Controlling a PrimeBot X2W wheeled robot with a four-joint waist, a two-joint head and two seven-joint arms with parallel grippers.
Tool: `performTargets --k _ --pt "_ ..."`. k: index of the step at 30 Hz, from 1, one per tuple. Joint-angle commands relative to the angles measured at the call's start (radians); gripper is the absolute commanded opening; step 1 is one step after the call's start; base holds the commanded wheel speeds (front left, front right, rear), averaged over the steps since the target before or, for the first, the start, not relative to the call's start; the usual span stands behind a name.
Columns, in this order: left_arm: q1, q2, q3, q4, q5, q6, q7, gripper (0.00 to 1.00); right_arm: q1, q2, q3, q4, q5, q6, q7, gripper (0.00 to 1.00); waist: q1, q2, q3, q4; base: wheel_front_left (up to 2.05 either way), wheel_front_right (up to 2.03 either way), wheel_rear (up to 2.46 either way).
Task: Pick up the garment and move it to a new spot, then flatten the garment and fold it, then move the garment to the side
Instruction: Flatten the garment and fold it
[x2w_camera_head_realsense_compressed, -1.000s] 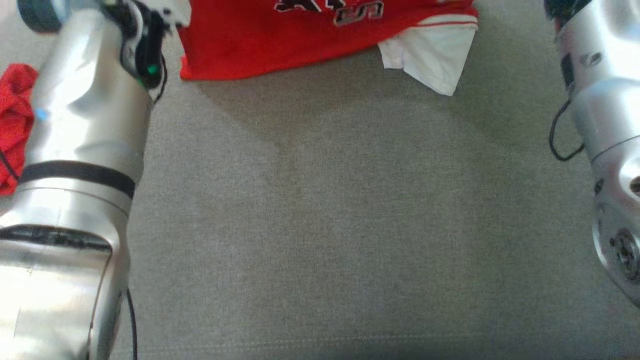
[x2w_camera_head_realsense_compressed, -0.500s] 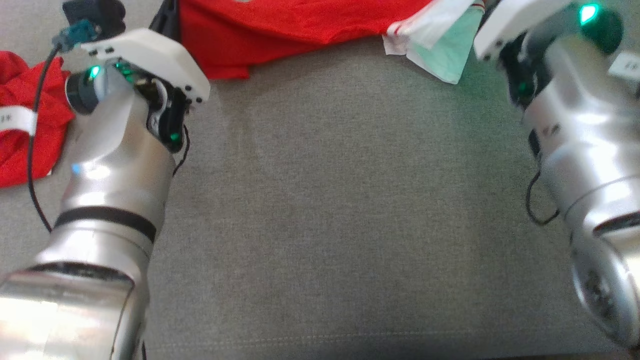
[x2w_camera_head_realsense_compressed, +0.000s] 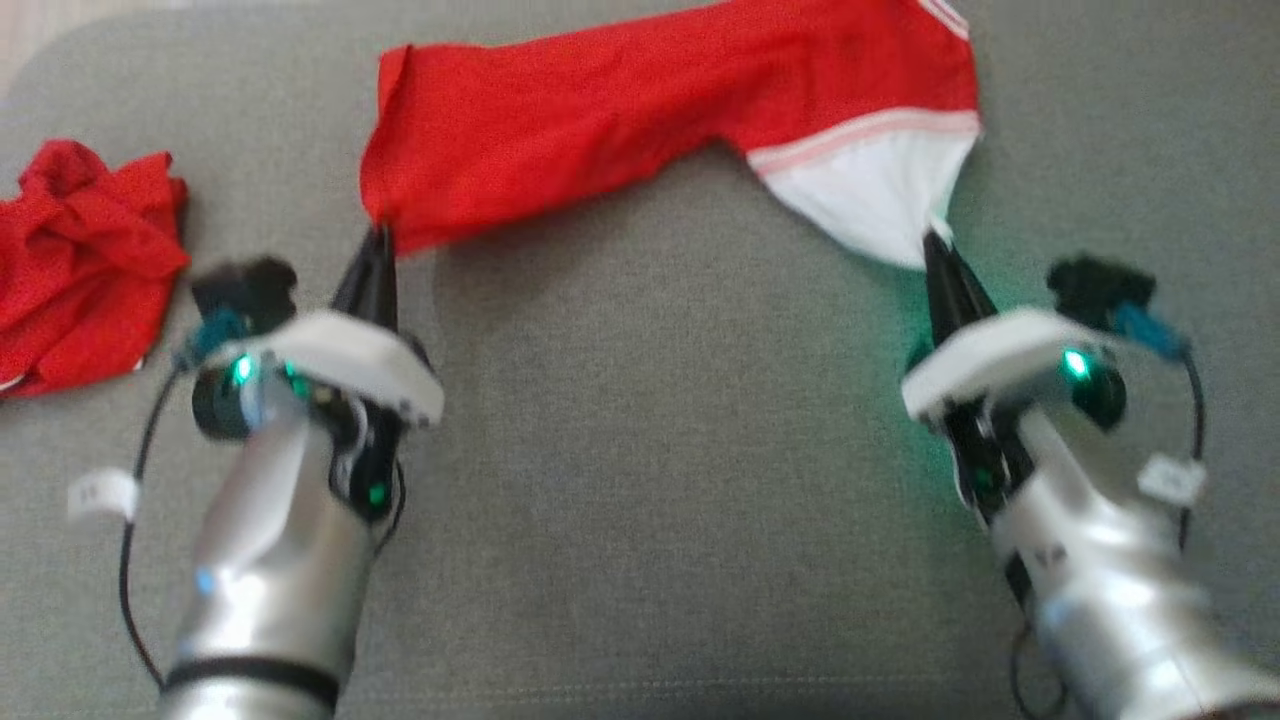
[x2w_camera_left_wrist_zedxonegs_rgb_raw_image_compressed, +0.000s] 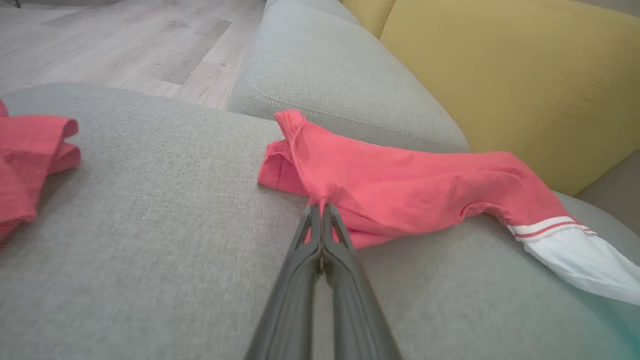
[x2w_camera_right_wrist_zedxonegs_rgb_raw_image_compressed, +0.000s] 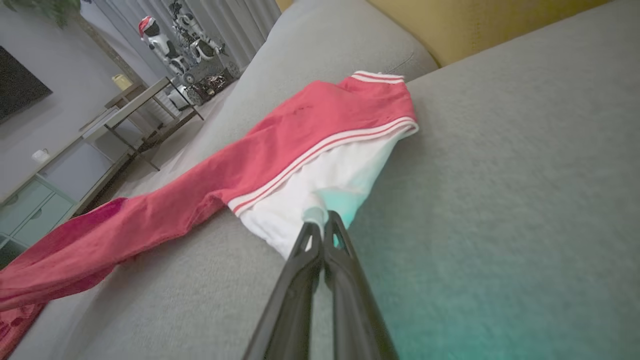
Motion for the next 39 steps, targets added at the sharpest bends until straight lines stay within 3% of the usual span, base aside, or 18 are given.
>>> performTargets --k 1,10,16,17,21,28,39 --pt "0.048 0.041 0.033 -0.087 0.029 -0.006 -0.012 0.00 0.072 -0.021 0.006 -0.095 0.020 -0.001 -0.021 0.00 -0.0001 0.0000 -0.038 0.003 0.00 0.00 0.00" --pt "0.317 0.069 0.042 -0.300 0.070 -0.002 -0.012 0.00 0.445 -0.089 -0.093 -0.485 0.018 -0.001 0.050 0.00 -0.0001 0.0000 -0.137 -0.003 0.00 0.00 0.00" --pt "0.497 0.087 0.044 -0.478 0.066 0.029 0.022 0.00 0.741 -0.034 -0.272 -0.874 -0.070 -0.001 0.289 0.00 -0.0001 0.0000 -0.192 -0.014 0.00 0.00 0.00" --pt "0.556 0.089 0.051 -0.549 0.059 0.050 0.044 0.00 0.833 0.001 -0.326 -0.999 -0.091 -0.001 0.384 0.00 -0.0001 0.0000 -0.207 -0.019 0.00 0.00 0.00" --pt "0.678 0.080 0.071 -0.686 0.037 0.103 0.089 0.00 0.979 0.029 -0.402 -1.176 -0.125 -0.001 0.535 0.00 -0.0001 0.0000 -0.232 -0.036 0.00 0.00 0.00" --pt "0.843 0.082 0.088 -0.899 0.031 0.182 0.172 0.00 1.110 0.031 -0.434 -1.268 -0.096 -0.001 0.615 0.00 -0.0001 0.0000 -0.247 -0.053 0.00 0.00 0.00" --pt "0.931 0.088 0.078 -1.041 0.033 0.236 0.275 0.00 1.126 0.031 -0.449 -1.250 -0.126 -0.001 0.654 0.00 -0.0001 0.0000 -0.248 -0.035 0.00 0.00 0.00"
